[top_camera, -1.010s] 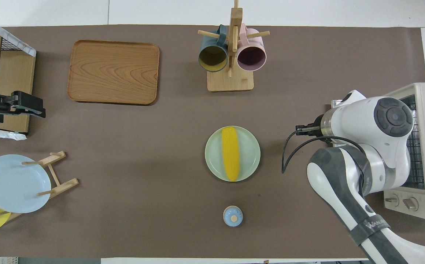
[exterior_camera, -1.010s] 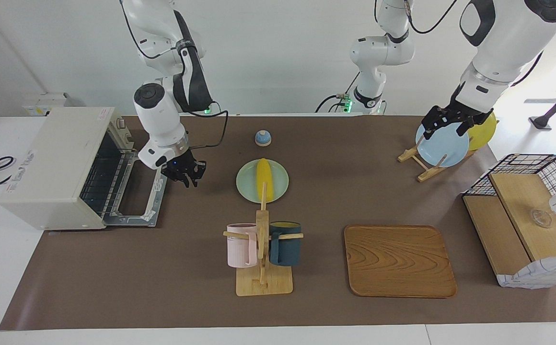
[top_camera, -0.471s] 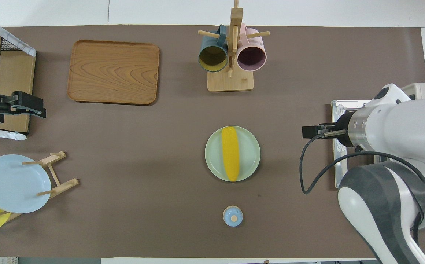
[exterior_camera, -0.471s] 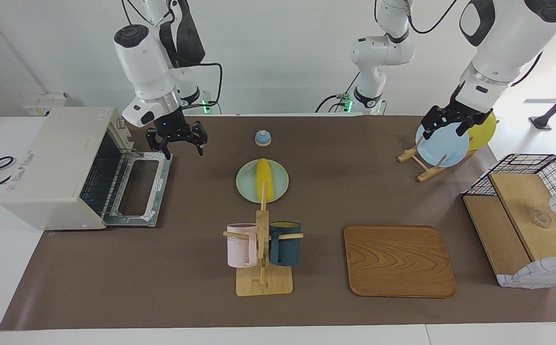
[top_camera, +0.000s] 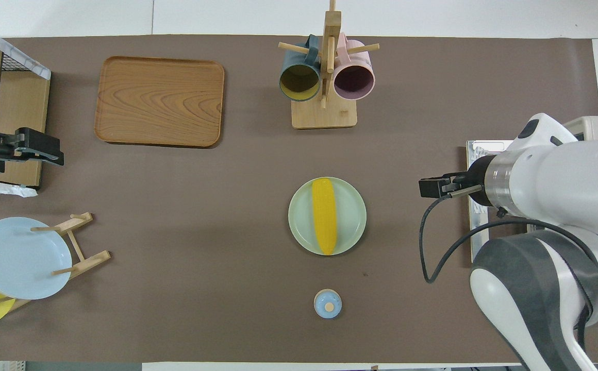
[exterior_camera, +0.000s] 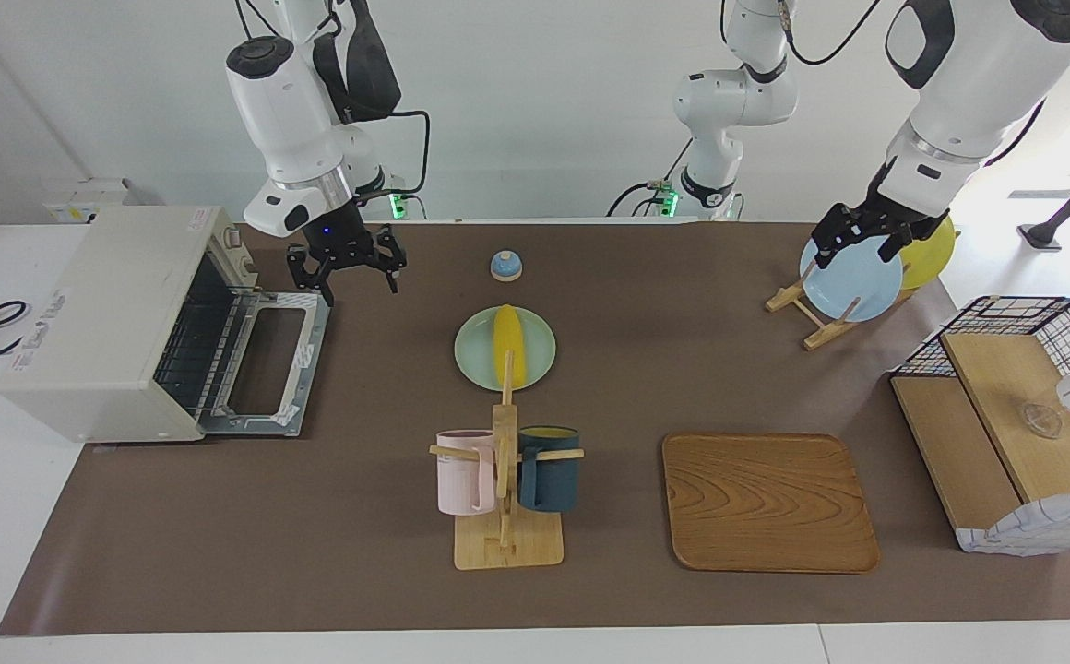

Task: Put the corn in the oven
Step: 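Move the right gripper to the plate and grasp the corn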

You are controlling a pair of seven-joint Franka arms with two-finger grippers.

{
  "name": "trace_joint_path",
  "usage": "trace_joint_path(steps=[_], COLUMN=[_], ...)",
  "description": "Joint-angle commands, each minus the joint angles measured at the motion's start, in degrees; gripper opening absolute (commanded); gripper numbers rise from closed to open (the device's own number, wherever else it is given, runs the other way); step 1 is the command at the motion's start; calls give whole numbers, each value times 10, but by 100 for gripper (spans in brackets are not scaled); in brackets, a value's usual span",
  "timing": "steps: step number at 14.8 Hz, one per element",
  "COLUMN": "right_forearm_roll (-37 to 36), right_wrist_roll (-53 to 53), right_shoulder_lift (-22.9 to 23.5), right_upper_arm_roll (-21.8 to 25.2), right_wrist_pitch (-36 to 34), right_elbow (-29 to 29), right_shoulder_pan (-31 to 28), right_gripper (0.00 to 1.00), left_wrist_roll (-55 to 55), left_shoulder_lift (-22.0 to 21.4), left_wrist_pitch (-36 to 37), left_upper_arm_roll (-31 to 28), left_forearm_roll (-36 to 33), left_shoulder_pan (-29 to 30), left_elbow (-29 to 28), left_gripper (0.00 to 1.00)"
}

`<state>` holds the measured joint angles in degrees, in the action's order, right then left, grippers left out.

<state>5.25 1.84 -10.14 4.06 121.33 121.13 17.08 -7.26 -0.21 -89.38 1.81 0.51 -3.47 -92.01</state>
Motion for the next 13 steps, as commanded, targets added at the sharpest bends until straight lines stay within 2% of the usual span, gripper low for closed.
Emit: trace_joint_path(steps=[1,2,4,6,8,9,12,13], right_forearm_roll=[59,56,46,40,-11,-28,-38,-46], right_wrist_roll=[13,10,22,98,181,219,260,272], right_shoulder_lift=[3,12,62,134,222,262,364,379], right_upper_arm_roll=[-9,-12,-12,-12,-12,-12,-15,-15], right_wrist_pitch=[11,34,33,11,-40,-40,-5,23], right_elbow=[-3,-11,-60,-140,-255,-296,-347,-346], right_shoulder_pan=[17,33,77,116,161,181,230,244], right_gripper=[100,100,100,100,100,100,100,100], left_wrist_roll=[4,4,4,4,4,4,4,3], left_shoulder_lift=[-8,-8,-8,-8,-8,-8,-8,-8], left_wrist_pitch=[-2,-2,-3,-2,-2,-3,-2,-2], left_upper_arm_roll=[1,1,1,1,1,1,1,1], left_forearm_roll=[7,7,8,7,7,8,7,7], left_shoulder_pan=[6,6,6,6,6,6,6,6], left_elbow=[-5,-5,-5,-5,-5,-5,-5,-5], left_gripper=[100,100,100,100,100,100,100,100])
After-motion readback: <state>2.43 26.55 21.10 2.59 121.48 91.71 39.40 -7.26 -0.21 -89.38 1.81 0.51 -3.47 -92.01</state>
